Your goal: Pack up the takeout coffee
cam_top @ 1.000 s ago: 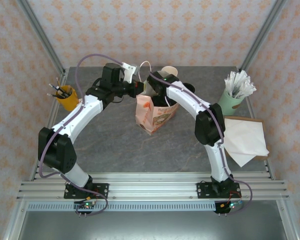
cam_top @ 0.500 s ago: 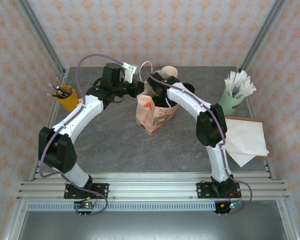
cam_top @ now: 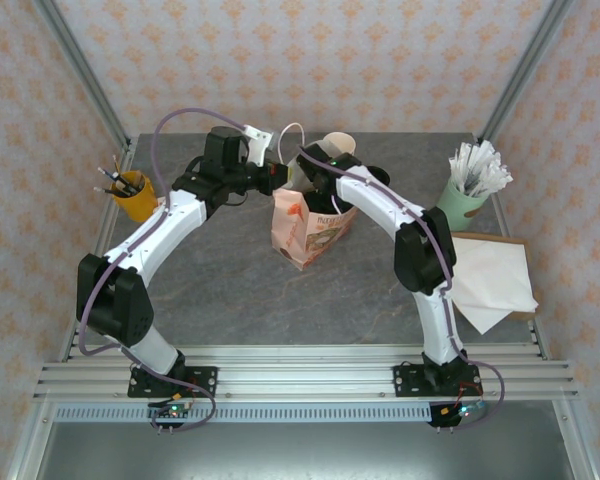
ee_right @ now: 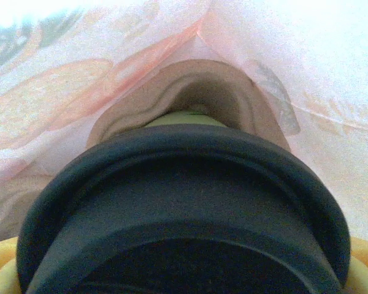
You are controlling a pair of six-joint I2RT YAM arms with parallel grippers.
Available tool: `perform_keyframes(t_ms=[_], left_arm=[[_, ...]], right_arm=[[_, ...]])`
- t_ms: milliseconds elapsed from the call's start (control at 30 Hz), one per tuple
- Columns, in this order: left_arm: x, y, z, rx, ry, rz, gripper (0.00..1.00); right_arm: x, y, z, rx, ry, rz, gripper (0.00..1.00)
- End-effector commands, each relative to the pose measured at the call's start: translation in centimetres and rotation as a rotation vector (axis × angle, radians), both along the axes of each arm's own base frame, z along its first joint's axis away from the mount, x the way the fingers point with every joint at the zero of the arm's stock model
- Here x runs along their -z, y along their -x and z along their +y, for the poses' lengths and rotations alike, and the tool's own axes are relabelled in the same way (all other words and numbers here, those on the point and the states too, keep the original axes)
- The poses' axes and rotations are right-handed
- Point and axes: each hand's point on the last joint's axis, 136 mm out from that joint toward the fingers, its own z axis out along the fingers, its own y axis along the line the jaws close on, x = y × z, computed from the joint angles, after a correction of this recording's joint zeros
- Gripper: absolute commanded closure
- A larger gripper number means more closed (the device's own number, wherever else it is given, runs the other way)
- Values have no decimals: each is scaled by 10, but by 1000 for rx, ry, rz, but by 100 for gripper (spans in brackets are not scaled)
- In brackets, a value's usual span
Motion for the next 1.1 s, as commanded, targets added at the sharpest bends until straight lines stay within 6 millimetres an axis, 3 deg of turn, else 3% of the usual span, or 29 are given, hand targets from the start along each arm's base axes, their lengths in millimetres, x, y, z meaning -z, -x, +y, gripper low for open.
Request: perform_keyframes(t_ms=[0,167,367,633,700,867,1067], left_arm=[[-16,-14,3,-9,5,-96,100],[-15,-15,2,-7,9,-93,100],[-16,-17,3,-13,2,-93,100],[-14,-23,-1,-6,8,-94,100],[-13,-22,-1,-4,6,-90,100],[-10,-18,1,4,-9,-85,100],[-7,-15,4,5,-22,-85,100]], right_arm=[[148,94,-32,-9,147,467,76],[174,117,-39,7,164,552,77],[181,134,-48,12,175,610,77],[195,195,-76,40,240,748,77],[200,195,-72,41,240,753,77],[207,172,-57,28,222,718,77],[212,199,-66,57,225,799,78]])
